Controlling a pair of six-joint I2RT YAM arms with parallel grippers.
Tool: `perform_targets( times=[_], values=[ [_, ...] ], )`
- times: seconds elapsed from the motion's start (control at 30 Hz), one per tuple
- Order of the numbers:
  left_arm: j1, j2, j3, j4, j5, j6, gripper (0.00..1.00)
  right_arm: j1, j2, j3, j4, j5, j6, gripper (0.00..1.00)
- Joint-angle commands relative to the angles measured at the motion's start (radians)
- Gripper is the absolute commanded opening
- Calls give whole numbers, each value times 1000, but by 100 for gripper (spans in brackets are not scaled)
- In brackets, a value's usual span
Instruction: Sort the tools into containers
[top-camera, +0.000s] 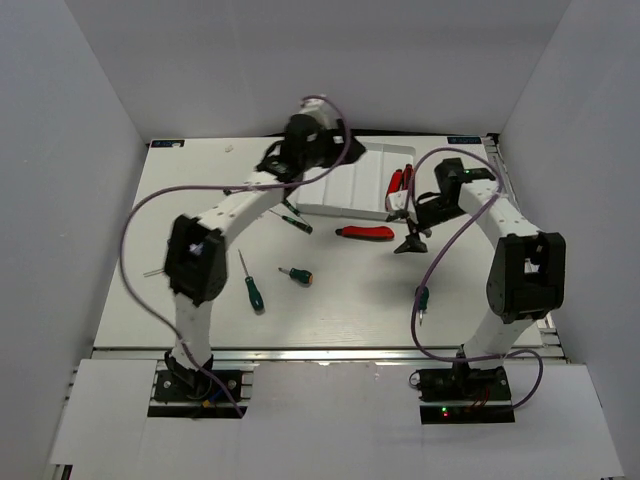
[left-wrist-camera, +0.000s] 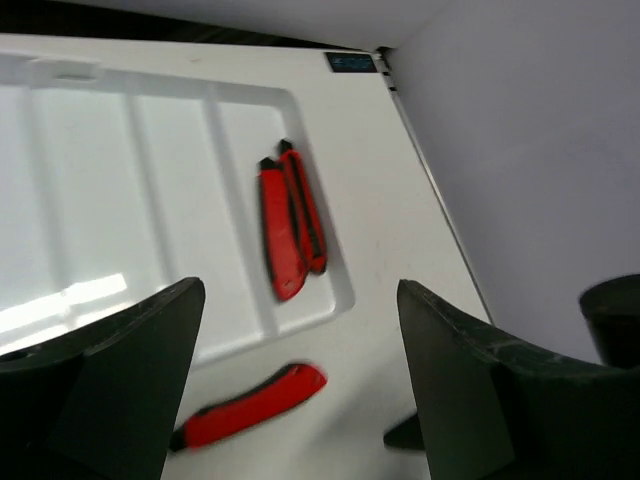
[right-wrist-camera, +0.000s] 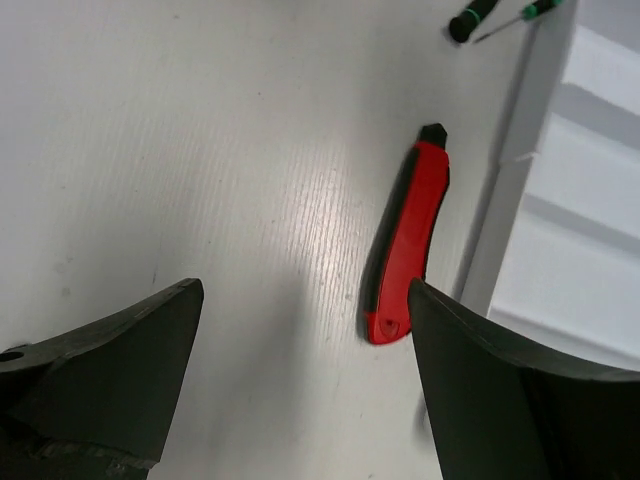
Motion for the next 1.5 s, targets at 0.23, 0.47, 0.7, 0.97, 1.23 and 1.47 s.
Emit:
perform_targets(
  times=[0.23,0.47,0.7,0.97,1.23,1.47],
  values=[
    [256,-722,-680,-224,-38,-8,90,203,161,81,327,279,303,89],
    [271,-1061,-1016,-288,-119,-143,90,283,312,205,416,436,493,89],
    [271,-1214,-1160,-301,-180,-237,90,311,382,230,390,491,518,84],
    [269,-1156,-1139,-327,-171,-244,90,314,412,202,360,497,555,54],
    [271,-1164,-1148,-339,-187,-261,90,314,308,138,343,415,579,23],
    [271,-1147,-1201,-357,-182,-310,90,285,210,274,246,263,764,10]
  ],
)
